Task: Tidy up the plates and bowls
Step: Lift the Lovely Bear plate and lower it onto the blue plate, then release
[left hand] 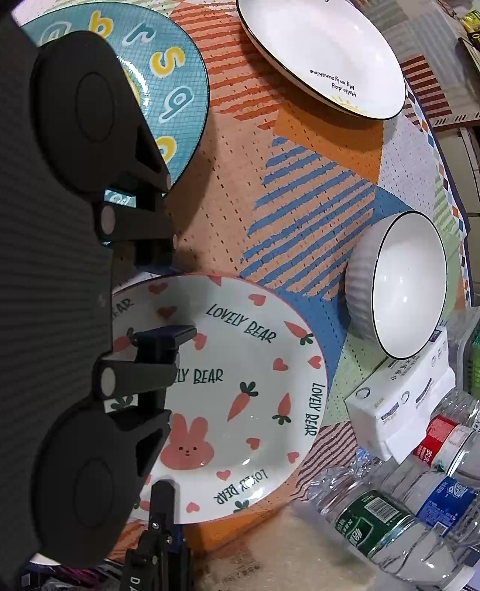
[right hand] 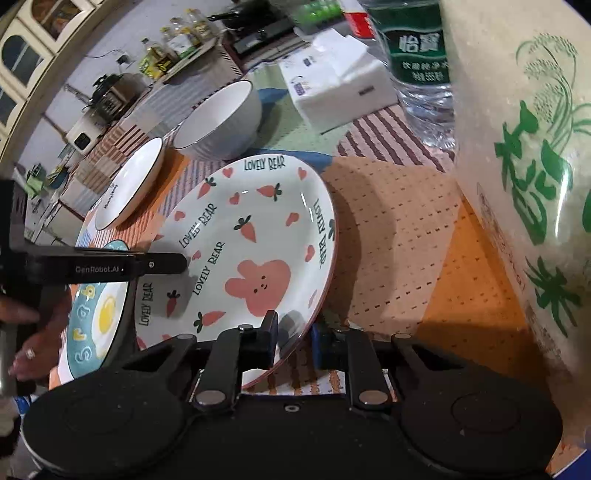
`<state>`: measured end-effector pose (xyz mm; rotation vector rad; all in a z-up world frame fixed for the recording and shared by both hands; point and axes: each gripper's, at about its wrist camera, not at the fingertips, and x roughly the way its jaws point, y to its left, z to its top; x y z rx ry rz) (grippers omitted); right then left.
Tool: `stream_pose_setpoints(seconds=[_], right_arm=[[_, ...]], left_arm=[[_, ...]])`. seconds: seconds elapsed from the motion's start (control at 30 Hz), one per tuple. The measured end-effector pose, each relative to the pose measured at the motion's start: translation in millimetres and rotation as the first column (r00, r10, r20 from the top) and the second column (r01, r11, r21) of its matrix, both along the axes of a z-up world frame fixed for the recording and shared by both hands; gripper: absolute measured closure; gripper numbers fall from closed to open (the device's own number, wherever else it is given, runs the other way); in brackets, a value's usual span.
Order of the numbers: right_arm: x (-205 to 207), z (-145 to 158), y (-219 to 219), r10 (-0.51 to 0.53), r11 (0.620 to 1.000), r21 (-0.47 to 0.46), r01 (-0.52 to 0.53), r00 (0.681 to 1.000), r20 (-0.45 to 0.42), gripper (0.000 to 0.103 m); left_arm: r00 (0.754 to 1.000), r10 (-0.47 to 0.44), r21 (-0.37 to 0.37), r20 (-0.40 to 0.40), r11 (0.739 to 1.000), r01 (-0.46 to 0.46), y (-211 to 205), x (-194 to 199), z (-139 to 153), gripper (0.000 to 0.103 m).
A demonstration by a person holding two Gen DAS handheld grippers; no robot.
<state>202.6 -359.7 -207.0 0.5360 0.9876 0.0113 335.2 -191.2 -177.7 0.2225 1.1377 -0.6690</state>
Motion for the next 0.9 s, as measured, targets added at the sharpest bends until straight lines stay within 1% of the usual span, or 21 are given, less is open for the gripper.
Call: stream_pose_setpoints(seconds=[0.17, 0.27, 0.37, 0.47, 0.57, 0.83, 0.9], right_arm=[[3.1, 5.4, -0.1, 0.036, 0.999, -0.003, -0.036, 0.999, -0.025, 0.082], [3.4, 10.4, -1.3, 0.069, 0.997, -0.021, -0.069, 0.998, -0.008, 0.082], [1.6, 11.7, -4.5, 0.07, 0.998, -0.004, -0.07, 0.998, 0.003, 0.082], [1.0, 18.0, -3.1, 0.086, 0.996, -0.007, -0.086, 0.996, 0.016, 0.082], [0.2, 27.1, 1.6, 0.104, 0.994, -0.021, -0.103, 0.994, 0.035, 0.082], [-1.7, 64.9, 21.1, 0.151, 0.987, -0.074, -0.144, 0.983, 0.101, 0.082], [-1.3, 73.2, 27.1, 0.168, 0.984, -0.082, -0.159, 0.979, 0.113, 0.082]], left_arm=[[0.999, 0.018, 0.013, -0.036, 1.0, -0.018, -0.4, 1.9, 1.4, 0.077], [0.999, 0.018, 0.012, -0.047, 1.0, -0.017, 3.2, -2.2, 3.3, 0.077], [0.999, 0.018, 0.013, -0.046, 1.0, -0.017, 7.3, -8.3, 6.0, 0.077], [0.998, 0.034, 0.011, -0.052, 0.999, -0.034, 13.1, -11.7, 11.6, 0.077], [0.998, 0.042, -0.003, -0.037, 0.999, -0.042, 21.3, -15.6, 22.9, 0.077], [0.997, 0.072, -0.053, -0.009, 0.996, -0.072, 47.8, -24.9, 63.3, 0.077], [0.997, 0.078, -0.055, 0.0, 0.995, -0.078, 55.7, -28.4, 72.2, 0.077]])
